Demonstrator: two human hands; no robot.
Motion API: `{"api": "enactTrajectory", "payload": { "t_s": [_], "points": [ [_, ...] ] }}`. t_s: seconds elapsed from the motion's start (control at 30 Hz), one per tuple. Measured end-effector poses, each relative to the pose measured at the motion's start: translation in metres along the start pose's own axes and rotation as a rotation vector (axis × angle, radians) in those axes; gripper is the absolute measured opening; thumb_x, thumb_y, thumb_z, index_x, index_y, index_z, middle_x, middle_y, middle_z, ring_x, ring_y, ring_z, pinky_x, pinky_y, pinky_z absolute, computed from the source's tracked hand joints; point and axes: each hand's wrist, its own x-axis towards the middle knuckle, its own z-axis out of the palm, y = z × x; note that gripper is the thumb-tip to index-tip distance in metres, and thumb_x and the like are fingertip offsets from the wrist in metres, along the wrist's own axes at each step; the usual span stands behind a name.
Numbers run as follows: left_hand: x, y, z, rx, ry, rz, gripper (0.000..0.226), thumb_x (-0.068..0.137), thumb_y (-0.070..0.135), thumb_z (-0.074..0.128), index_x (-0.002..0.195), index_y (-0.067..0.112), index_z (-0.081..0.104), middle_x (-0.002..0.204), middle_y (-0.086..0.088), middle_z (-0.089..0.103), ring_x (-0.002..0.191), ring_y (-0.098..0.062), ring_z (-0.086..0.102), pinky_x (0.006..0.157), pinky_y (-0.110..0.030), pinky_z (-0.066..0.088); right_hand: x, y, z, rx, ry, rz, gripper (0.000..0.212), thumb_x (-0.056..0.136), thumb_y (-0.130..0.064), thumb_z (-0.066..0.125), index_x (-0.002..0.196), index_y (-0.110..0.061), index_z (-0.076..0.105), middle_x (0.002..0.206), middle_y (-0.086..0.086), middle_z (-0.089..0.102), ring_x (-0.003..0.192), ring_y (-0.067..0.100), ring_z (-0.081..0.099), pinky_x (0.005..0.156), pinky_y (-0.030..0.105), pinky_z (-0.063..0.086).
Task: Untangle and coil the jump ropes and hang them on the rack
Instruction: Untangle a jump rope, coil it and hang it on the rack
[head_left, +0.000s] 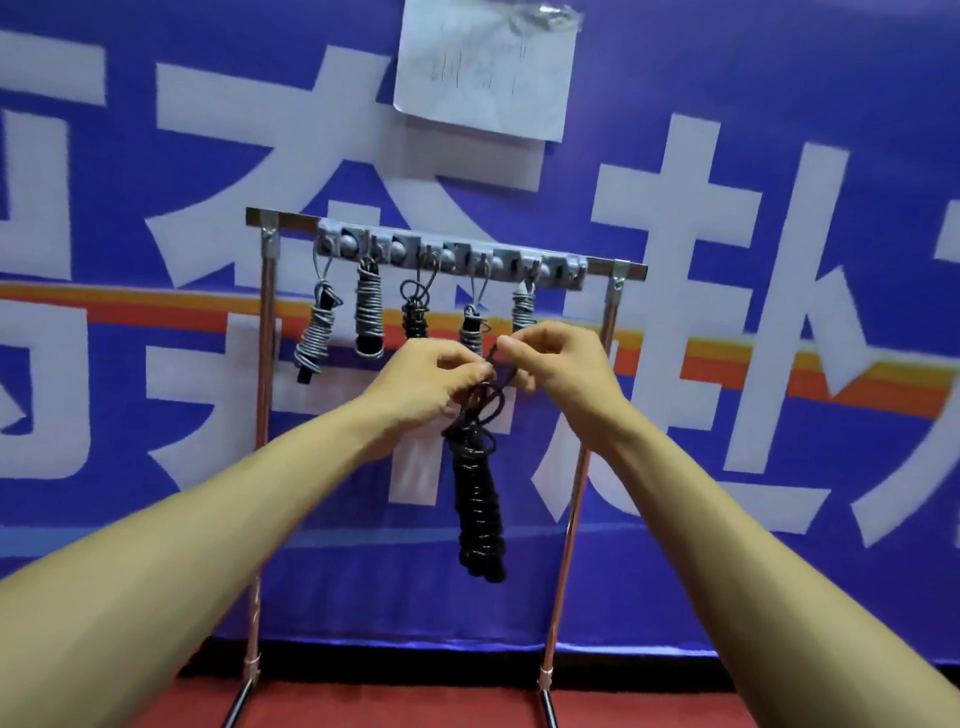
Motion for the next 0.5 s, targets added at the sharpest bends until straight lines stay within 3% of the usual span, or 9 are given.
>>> {"api": "enactTrajectory", "payload": {
  "t_s": [0.13, 0.2, 0.3, 0.4, 0.5],
  "points": [
    [0.046, 0.021, 0.004, 0.040, 0.033, 0.027, 0.014, 0.093, 0.023, 0.065, 0.087, 0.016, 0.075, 0.065, 0.010, 0.068, 0.052, 0.002, 0.054, 0.051, -0.015, 0.040, 0.034, -0.005, -0.021, 0.080, -0.012, 0.009, 0.018, 0.091, -0.016, 0.062, 0.082, -0.003, 0.070, 0.063, 0.001, 0.065, 0.047, 0.001, 0.050, 0.050, 0.015, 0.042],
    [0.070, 0.029, 0.008, 0.053, 0.054, 0.021, 0.014, 0.092, 0.027, 0.065, 0.087, 0.018, 0.075, 0.073, 0.002, 0.072, 0.059, -0.004, 0.057, 0.056, -0.019, 0.043, 0.053, -0.004, -0.030, 0.126, -0.015, 0.023, 0.015, 0.092, -0.008, 0.058, 0.088, 0.000, 0.069, 0.060, -0.003, 0.062, 0.044, -0.001, 0.050, 0.047, 0.013, 0.041],
    [0.102, 0.034, 0.018, 0.051, 0.065, 0.025, 0.014, 0.092, 0.027, 0.066, 0.084, 0.018, 0.075, 0.078, -0.007, 0.073, 0.067, -0.015, 0.060, 0.065, -0.030, 0.049, 0.075, 0.004, -0.045, 0.144, -0.022, 0.015, 0.023, 0.093, 0.001, 0.050, 0.089, -0.011, 0.068, 0.068, 0.000, 0.062, 0.048, 0.000, 0.053, 0.047, 0.013, 0.041],
    [0.134, 0.037, 0.035, 0.042, 0.074, 0.035, 0.014, 0.093, 0.021, 0.065, 0.086, 0.012, 0.074, 0.068, 0.000, 0.068, 0.056, -0.006, 0.056, 0.053, -0.017, 0.044, 0.098, 0.021, -0.064, 0.092, -0.006, -0.016, 0.019, 0.095, -0.007, 0.053, 0.098, -0.016, 0.069, 0.072, 0.001, 0.065, 0.055, 0.006, 0.053, 0.051, 0.016, 0.042],
    [0.167, 0.035, 0.054, 0.006, 0.119, 0.054, 0.016, 0.091, 0.020, 0.067, 0.084, 0.009, 0.075, 0.068, 0.000, 0.067, 0.057, -0.009, 0.056, 0.053, -0.020, 0.042, 0.124, 0.038, -0.080, 0.054, 0.094, -0.013, 0.013, 0.094, -0.012, 0.059, 0.104, -0.009, 0.066, 0.074, 0.004, 0.068, 0.054, 0.007, 0.060, 0.052, 0.020, 0.046]
  ]
}}
